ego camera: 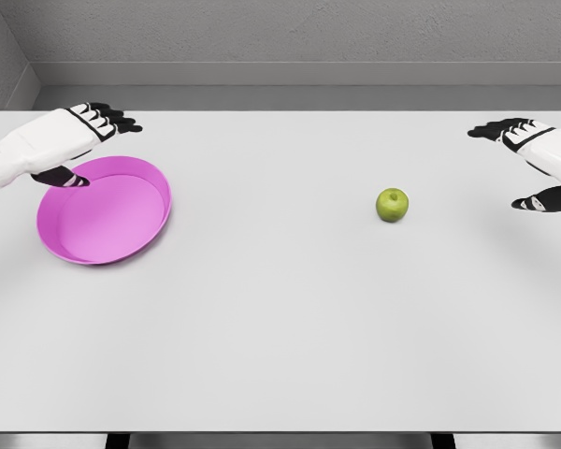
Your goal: Put the apple on the plate with both arms
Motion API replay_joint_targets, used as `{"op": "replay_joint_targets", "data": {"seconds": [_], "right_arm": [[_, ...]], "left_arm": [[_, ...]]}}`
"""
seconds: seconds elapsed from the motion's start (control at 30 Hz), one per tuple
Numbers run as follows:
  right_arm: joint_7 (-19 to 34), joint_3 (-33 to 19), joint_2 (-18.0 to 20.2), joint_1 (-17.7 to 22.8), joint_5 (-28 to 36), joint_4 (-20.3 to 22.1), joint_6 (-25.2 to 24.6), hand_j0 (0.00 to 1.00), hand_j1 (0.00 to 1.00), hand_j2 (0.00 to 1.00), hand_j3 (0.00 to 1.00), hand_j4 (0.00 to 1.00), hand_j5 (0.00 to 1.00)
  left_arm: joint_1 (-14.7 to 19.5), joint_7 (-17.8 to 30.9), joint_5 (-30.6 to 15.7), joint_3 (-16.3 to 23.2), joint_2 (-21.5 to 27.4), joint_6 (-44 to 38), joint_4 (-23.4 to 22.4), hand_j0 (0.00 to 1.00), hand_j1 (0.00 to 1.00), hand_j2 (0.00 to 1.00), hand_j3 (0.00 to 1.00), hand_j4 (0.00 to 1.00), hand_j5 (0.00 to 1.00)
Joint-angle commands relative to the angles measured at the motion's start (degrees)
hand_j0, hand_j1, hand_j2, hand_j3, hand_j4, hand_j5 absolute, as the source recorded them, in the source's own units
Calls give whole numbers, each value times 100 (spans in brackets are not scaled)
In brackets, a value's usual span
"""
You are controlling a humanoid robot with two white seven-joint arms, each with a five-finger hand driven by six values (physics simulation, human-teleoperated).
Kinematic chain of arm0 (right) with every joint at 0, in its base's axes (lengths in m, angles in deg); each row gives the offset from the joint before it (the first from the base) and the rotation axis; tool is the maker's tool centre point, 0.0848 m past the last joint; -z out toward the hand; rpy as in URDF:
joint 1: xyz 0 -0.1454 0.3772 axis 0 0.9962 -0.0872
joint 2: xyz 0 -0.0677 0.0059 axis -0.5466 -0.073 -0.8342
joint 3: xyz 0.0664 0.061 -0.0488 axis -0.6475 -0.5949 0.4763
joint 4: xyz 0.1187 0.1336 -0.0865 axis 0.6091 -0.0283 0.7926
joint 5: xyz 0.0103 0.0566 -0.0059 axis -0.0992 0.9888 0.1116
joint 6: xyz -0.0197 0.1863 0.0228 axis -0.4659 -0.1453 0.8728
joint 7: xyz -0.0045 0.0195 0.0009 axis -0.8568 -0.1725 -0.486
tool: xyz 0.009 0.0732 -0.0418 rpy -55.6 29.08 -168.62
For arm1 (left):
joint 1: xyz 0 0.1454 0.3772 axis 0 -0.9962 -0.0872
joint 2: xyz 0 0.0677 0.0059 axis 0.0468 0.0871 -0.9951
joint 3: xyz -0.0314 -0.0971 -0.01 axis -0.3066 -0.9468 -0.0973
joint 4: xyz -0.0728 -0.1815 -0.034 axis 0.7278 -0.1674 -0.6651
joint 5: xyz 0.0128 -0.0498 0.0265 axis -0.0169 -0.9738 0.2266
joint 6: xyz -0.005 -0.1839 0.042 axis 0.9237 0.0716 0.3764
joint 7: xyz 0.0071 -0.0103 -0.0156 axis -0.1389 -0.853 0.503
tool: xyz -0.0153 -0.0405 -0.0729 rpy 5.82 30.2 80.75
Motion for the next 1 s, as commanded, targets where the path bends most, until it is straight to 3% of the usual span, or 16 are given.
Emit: {"op": "replay_joint_targets", "data": {"seconds": [0.0,0.1,0.2,0.23,0.27,0.37,0.47,0.7,0.97], "right_arm": [[17,-8,9,0,37,12,-4,100,100,100,100,100,100],[-9,-26,1,-9,90,3,-22,100,100,100,100,100,100],[26,132,-96,-70,90,-32,-373,100,100,100,100,100,100],[192,361,-149,-202,55,-32,-786,100,100,100,100,100,100],[737,633,-272,-474,55,-32,-1102,100,100,100,100,100,100],[1757,1415,-588,-1283,55,-32,-1577,100,100,100,100,100,100],[2293,1996,-940,-1854,55,-181,-1920,100,100,100,100,100,100],[2788,2655,-1467,-2645,55,-735,-1938,100,100,100,100,100,100],[2788,2682,-1704,-3076,55,-823,-1955,100,100,100,100,100,100]], "left_arm": [[0,12,-30,-6,2,-3,-4,100,100,100,100,100,100],[9,12,-30,-6,2,-3,-4,100,100,100,100,100,100],[26,21,23,-6,-6,-3,-13,100,100,100,100,100,100],[18,21,23,-6,-6,-3,-13,100,100,100,100,100,100],[18,21,23,3,-6,-3,-13,100,100,100,100,100,100],[18,21,32,-6,-42,-3,-13,100,100,100,100,100,100],[9,29,32,-6,-50,-3,-13,100,100,100,100,100,100],[9,29,32,-6,-42,-3,-13,100,100,100,100,100,100],[9,29,23,-6,-42,-3,-4,100,100,100,100,100,100]]}}
